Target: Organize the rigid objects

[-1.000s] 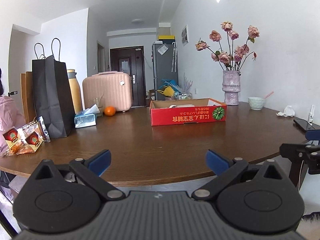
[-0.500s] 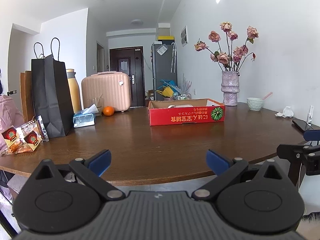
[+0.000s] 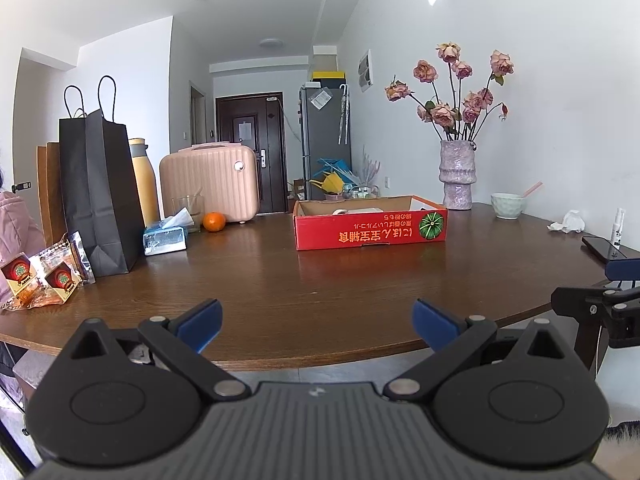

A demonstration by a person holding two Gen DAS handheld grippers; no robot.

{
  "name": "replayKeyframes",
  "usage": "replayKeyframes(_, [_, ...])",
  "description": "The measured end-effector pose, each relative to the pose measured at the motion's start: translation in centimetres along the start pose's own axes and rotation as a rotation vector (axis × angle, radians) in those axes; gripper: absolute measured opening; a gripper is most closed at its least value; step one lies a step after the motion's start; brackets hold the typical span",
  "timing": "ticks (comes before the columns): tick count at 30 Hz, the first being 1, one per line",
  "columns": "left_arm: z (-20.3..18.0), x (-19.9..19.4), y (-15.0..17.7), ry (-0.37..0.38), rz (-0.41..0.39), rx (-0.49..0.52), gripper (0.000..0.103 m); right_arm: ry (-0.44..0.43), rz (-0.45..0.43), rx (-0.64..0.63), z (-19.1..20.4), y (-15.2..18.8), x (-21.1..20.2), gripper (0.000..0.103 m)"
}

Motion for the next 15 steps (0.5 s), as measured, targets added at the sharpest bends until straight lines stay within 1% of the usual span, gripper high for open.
replayKeyframes(15, [-0.12, 0.02, -0.05, -0.001, 0.004, 0.006, 0.103, 0.002, -0.005, -0.005, 0.01, 0.14, -0.12, 0.101])
Point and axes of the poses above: each gripper's, at about its wrist camera, not at the fingertips, and x roughly the way its jaws point, z to its left, y to its underside, the point moved 2 cm from there along x, roughly the way its jaws point, and after that the axes turned 6 degrees about -z, right-handed, at the moved point
